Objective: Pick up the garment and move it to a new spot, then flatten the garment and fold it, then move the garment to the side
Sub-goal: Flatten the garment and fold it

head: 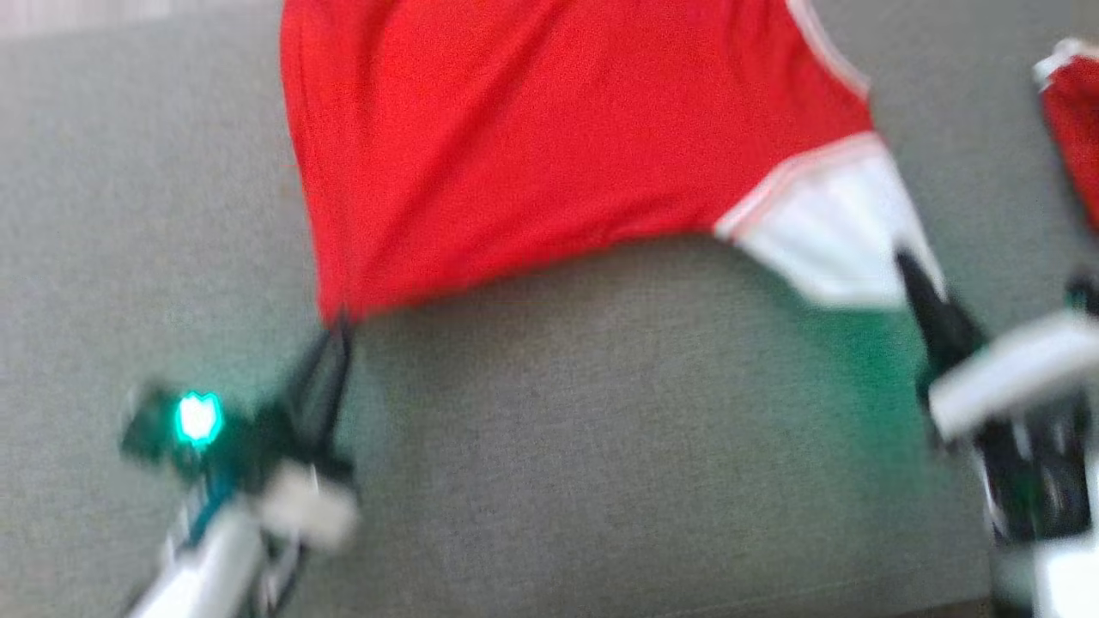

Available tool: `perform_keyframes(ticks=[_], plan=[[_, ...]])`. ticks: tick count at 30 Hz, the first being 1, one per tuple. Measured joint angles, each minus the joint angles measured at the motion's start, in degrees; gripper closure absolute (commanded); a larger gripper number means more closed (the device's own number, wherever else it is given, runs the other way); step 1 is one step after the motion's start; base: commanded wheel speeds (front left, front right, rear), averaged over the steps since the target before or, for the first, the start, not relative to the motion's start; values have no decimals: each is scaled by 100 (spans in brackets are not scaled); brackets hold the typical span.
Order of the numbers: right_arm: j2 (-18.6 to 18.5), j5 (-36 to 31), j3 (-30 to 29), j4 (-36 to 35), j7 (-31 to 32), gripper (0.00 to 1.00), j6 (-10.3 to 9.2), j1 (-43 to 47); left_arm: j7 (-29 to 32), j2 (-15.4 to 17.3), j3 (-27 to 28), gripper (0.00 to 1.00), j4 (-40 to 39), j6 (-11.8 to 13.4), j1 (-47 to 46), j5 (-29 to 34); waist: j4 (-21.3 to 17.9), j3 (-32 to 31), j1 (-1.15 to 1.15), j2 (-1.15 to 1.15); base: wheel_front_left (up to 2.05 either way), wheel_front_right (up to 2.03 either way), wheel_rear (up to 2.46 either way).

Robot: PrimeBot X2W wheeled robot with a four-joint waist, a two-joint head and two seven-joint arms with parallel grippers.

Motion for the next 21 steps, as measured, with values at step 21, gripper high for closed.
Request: perform_keyframes(ticks=[21], plan=[[192,-155,-723,-1858,1813,100,0,1330,2364,903,66,100,-3216,170,2040,-1572,195,-47,4,0,0,0,0]])
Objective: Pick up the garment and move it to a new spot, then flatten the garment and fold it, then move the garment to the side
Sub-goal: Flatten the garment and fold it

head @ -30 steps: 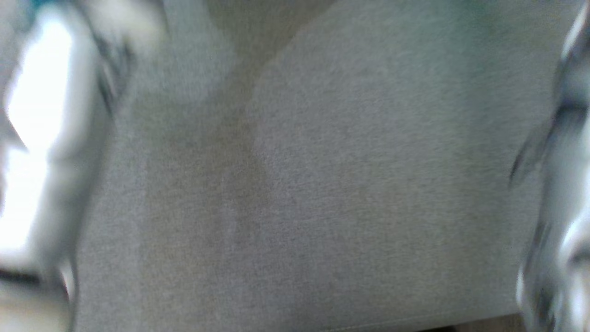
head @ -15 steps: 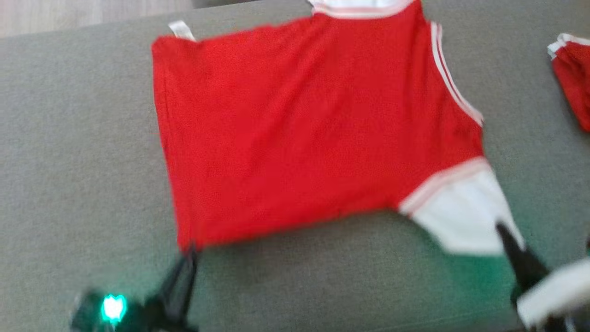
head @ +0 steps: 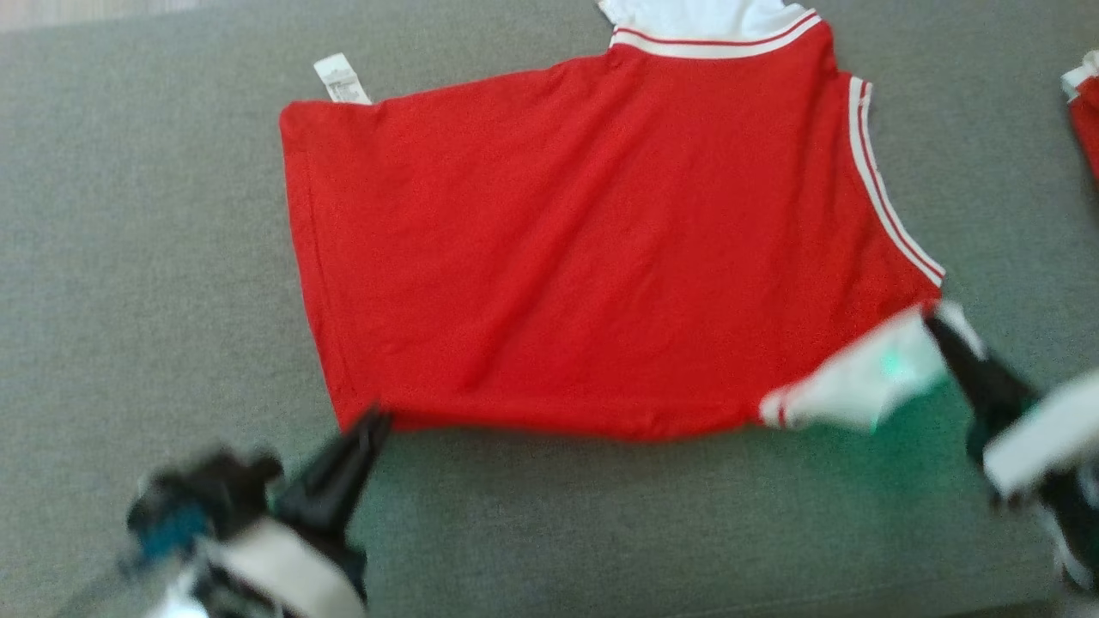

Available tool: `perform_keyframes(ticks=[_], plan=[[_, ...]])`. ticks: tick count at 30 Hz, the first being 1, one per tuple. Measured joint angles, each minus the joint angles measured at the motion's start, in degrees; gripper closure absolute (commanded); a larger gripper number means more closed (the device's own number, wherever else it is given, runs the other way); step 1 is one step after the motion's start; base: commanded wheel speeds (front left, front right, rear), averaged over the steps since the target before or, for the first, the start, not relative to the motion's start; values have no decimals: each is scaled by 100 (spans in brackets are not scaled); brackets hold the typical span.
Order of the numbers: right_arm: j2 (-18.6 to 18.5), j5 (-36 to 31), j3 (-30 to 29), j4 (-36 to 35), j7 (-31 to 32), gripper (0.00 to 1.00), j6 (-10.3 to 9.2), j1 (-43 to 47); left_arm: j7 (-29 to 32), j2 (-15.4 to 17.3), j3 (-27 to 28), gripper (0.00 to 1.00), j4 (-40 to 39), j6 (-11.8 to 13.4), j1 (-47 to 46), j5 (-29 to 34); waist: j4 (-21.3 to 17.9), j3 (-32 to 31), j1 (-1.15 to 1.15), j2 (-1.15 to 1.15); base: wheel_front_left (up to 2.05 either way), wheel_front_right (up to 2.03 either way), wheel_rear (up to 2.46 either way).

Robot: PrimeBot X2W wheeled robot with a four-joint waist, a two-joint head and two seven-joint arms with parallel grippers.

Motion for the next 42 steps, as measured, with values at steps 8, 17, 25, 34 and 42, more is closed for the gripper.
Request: perform_keyframes(ticks=[8,17,25,34,42], plan=[[-152,-778,96,1234,455,100,0,-2084,1168,-40,143,100,1053,-412,-1599,-871,80,297,1,0,0,0,0],[-483,-1290,665,2168,-316,0,0,-2739,1423,-330,37,0,1680,-92,-1979,-791,37,458,0,0,0,0,0],[-1448,-1440,1073,1779,-822,0,0,-1941,810,-428,386,0,840,408,-927,-968,8,450,-1,0,0,0,0],[-1630,-1757,1157,2194,-911,0,0,-1485,744,-673,242,0,775,543,-750,-965,61,713,-1,0,0,0,0],[-1640,-1458,1675,2283,-735,0,0,-1764,925,-675,64,0,853,478,-855,-973,101,705,-1,0,0,0,0]])
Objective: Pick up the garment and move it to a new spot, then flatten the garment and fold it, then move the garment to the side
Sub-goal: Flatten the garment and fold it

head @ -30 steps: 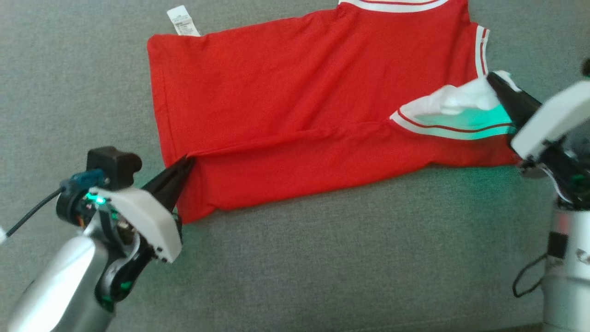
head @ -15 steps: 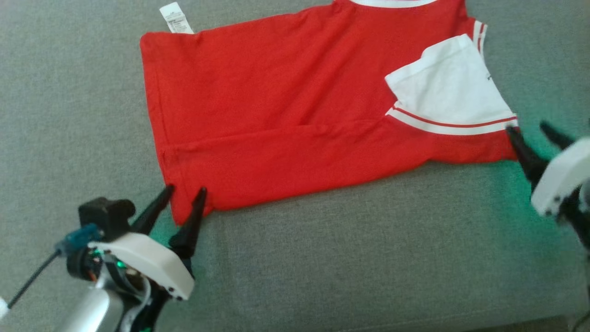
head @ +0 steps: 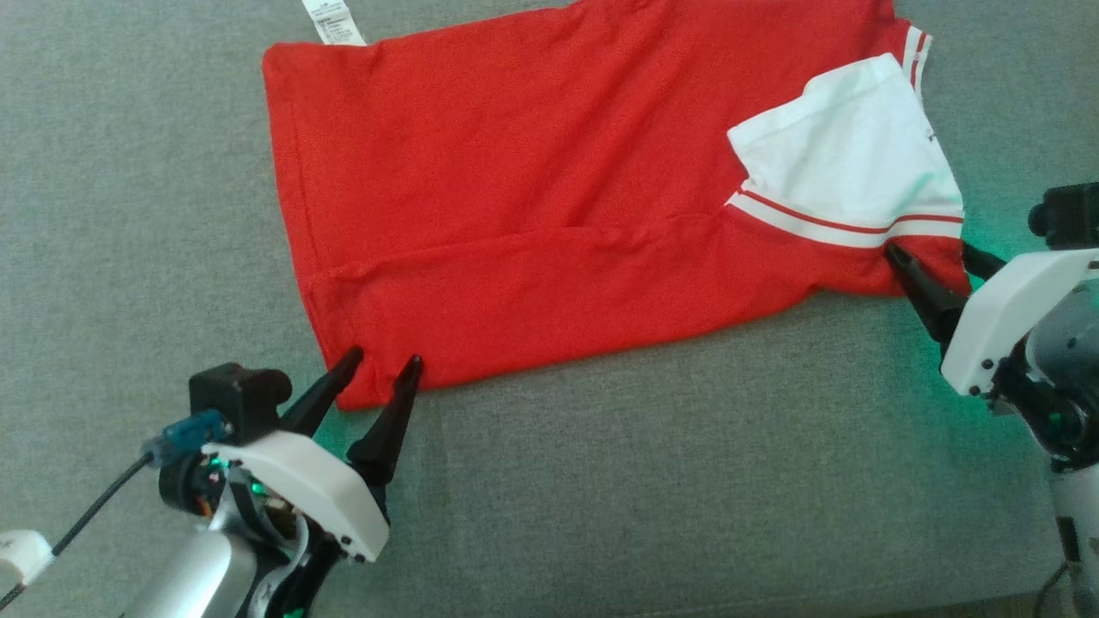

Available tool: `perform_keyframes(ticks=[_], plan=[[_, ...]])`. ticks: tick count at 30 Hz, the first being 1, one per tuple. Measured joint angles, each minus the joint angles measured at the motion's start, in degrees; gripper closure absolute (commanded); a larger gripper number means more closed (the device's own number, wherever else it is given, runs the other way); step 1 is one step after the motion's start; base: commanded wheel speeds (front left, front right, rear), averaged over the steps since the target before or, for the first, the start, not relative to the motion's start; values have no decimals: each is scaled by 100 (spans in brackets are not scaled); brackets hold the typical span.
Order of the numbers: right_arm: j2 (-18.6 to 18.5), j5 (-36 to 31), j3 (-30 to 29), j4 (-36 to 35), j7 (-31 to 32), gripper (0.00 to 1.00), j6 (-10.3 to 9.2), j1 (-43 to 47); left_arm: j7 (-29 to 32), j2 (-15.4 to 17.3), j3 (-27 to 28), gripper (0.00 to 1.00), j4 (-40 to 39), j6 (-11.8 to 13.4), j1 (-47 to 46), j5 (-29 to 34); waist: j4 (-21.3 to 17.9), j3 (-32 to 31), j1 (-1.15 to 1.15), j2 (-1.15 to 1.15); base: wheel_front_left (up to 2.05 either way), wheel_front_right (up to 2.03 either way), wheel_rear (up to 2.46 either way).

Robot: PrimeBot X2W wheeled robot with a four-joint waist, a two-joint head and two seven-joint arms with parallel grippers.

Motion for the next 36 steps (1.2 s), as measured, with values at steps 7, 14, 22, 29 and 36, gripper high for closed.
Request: perform_keyframes(ticks=[7,14,22,29,36], plan=[[-145,210,204,26,92,0,0,21,65,27,-149,0,130,9,-1,97,11,-117,0,0,0,0,0],[-210,305,212,-35,193,0,0,19,312,311,-324,0,100,0,-104,423,-1,-35,0,0,0,0,0],[-310,586,233,-101,240,100,0,-53,455,603,-411,100,326,-322,-517,576,6,111,1,0,0,0,0],[-559,910,241,-64,326,100,1,83,695,877,-449,100,179,-346,-454,577,7,-192,2,0,0,0,0],[-1122,1403,-100,-728,880,100,1,1068,956,1340,-584,100,-1173,15,869,552,26,-651,0,0,0,0,0]])
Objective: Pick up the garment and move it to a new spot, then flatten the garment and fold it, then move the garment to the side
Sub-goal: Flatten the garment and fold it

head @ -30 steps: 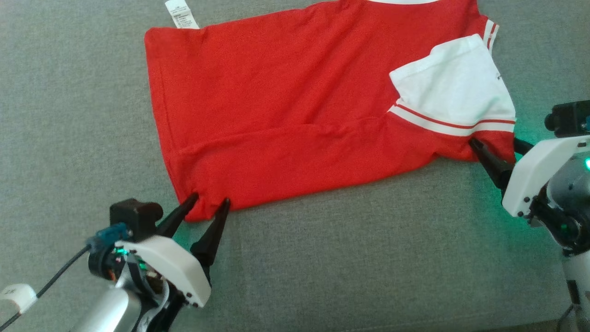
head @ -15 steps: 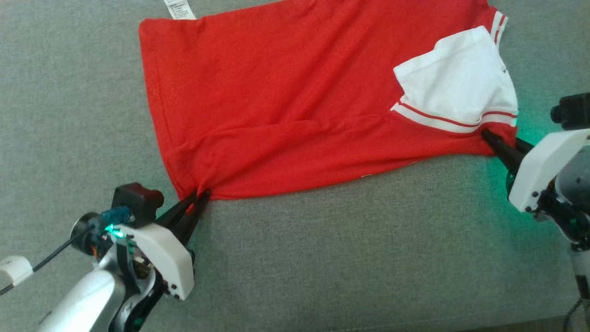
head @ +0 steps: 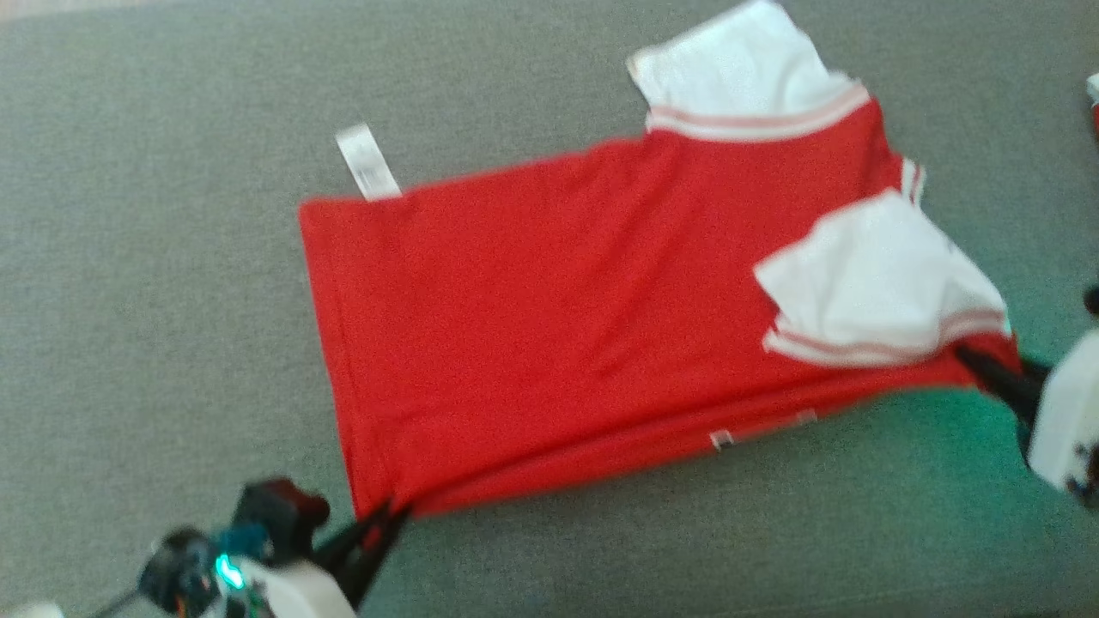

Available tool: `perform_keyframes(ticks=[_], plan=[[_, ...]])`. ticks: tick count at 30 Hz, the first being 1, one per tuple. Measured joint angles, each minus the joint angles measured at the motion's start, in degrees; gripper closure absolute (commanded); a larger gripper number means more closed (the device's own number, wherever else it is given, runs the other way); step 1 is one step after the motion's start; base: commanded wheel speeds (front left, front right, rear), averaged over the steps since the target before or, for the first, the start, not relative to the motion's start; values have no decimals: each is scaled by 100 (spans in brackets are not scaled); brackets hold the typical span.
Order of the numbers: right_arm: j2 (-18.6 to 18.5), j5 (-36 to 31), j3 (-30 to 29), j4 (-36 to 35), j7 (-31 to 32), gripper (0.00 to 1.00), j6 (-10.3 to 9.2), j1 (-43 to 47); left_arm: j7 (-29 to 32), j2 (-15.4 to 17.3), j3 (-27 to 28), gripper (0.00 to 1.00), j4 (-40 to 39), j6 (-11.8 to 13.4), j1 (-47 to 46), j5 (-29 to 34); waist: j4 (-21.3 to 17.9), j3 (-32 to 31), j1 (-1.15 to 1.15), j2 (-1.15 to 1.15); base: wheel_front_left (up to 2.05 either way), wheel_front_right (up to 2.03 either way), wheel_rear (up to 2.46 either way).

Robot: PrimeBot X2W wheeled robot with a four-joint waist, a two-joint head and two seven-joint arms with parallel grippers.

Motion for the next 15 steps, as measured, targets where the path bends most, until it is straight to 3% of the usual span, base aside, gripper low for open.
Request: perform_keyframes(ticks=[5,6,7,8,9,15], plan=[[-160,292,-235,-301,347,100,0,880,-80,-73,-155,100,-410,363,704,-71,60,-110,0,0,0,0,0],[-148,270,-271,-300,345,58,0,982,-159,-154,-155,100,-385,426,787,-114,67,-115,0,0,0,0,0],[-141,221,-276,-298,345,6,0,1036,-215,-244,-167,73,-333,457,834,-136,68,-117,0,0,0,0,0],[-136,154,-276,-291,345,0,0,1069,-261,-321,-191,62,-260,464,850,-136,69,-122,0,0,0,0,0],[-132,74,-282,-264,336,0,0,1074,-311,-380,-200,0,-162,469,858,-146,68,-130,0,0,0,0,0],[-32,-129,-634,-398,-2,0,0,1051,-631,-538,-82,0,146,642,916,-270,84,-172,0,0,0,0,0]])
